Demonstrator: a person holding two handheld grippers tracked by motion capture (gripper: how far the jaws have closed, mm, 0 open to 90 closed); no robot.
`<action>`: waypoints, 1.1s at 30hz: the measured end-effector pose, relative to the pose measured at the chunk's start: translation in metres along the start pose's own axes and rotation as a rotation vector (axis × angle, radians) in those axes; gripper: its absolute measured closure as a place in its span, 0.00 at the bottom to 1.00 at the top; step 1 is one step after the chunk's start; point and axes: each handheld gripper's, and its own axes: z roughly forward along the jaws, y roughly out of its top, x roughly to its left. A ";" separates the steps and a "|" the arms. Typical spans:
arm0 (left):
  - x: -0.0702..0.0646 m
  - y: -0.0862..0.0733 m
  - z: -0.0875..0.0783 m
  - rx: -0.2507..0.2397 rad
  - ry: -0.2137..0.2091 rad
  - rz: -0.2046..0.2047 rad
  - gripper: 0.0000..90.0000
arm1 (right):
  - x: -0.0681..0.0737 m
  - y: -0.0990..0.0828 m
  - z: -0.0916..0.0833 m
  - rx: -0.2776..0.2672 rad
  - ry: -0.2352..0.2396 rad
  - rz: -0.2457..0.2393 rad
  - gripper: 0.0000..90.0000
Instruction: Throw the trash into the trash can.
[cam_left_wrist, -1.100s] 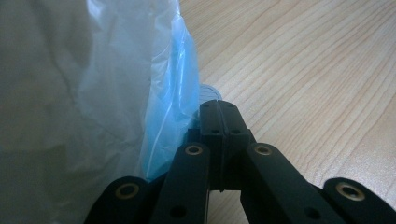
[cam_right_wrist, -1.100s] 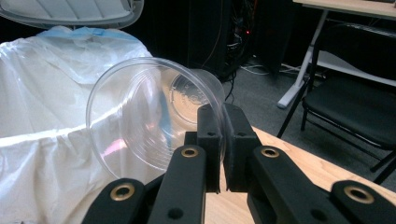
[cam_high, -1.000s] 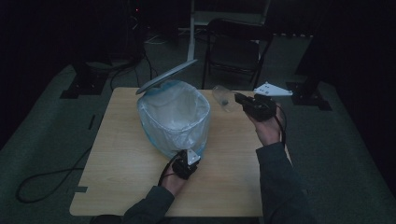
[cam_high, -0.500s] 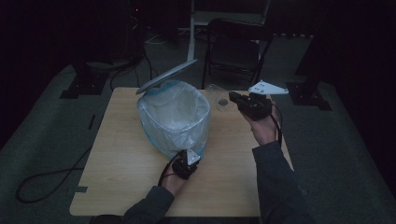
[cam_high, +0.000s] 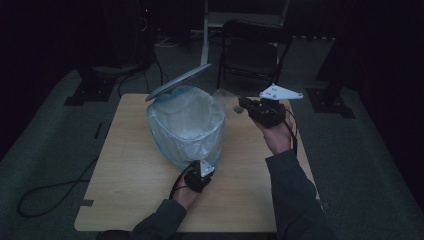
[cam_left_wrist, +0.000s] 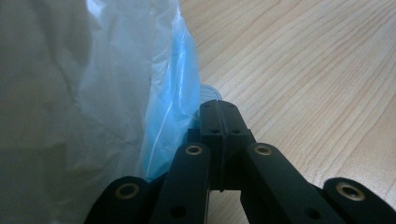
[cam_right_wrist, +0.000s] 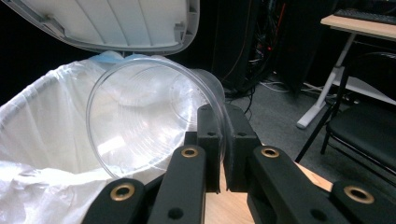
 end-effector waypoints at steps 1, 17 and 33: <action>0.000 0.000 0.000 0.000 0.000 0.000 1.00 | 0.001 0.001 0.001 0.000 0.002 -0.001 0.96; 0.000 0.000 0.000 0.000 0.000 -0.002 1.00 | 0.013 0.009 0.012 -0.007 0.033 -0.017 0.96; 0.000 0.000 0.000 0.000 0.001 -0.001 1.00 | 0.021 0.015 0.021 -0.007 0.056 -0.025 0.96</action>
